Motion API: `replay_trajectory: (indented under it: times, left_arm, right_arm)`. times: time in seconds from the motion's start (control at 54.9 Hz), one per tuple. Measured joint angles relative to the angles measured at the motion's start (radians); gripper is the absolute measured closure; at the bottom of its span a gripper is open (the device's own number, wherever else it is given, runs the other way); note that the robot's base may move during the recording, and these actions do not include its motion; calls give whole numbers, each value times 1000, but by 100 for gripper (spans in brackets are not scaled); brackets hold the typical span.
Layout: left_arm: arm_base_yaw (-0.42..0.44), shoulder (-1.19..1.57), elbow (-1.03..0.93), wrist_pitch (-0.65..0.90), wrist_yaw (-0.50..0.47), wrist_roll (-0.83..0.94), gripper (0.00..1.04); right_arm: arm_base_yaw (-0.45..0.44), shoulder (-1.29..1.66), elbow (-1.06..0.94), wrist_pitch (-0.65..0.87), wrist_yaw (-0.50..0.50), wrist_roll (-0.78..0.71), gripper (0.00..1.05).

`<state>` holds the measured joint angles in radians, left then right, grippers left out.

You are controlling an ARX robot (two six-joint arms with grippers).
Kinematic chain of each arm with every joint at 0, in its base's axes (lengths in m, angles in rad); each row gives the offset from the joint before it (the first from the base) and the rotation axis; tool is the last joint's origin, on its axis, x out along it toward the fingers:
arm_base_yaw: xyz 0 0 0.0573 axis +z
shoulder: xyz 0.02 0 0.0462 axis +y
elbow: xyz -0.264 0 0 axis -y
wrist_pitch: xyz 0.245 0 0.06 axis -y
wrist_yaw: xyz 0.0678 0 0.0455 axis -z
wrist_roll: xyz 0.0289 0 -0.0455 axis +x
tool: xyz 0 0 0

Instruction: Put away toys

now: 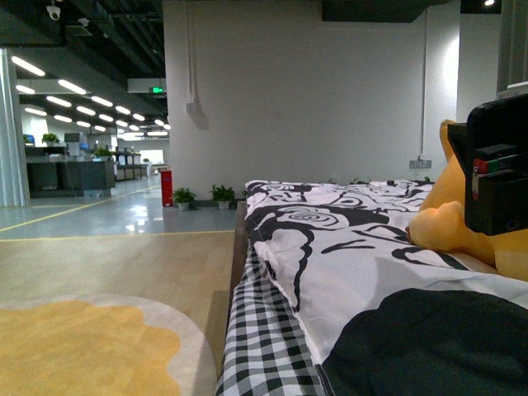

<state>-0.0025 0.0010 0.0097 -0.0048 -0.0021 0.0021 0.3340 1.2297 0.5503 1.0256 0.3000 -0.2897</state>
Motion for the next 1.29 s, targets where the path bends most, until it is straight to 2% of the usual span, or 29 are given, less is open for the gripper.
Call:
replay_trajectory:
  times: [0.364,0.855,1.219,1.292]
  left_arm:
    - [0,0,0,0,0,0,6]
    - [0,0,0,0,0,0,6]
    - [0,0,0,0,0,0,6]
    - [0,0,0,0,0,0,6]
  right_arm:
    - [-92,165,95,68,-40,-32,2]
    - [-258,246,103,76,-113,-39,2]
    - [-273,233,99,8,-157,-27,2]
    - [-267,227,89,10,-161,-29,12]
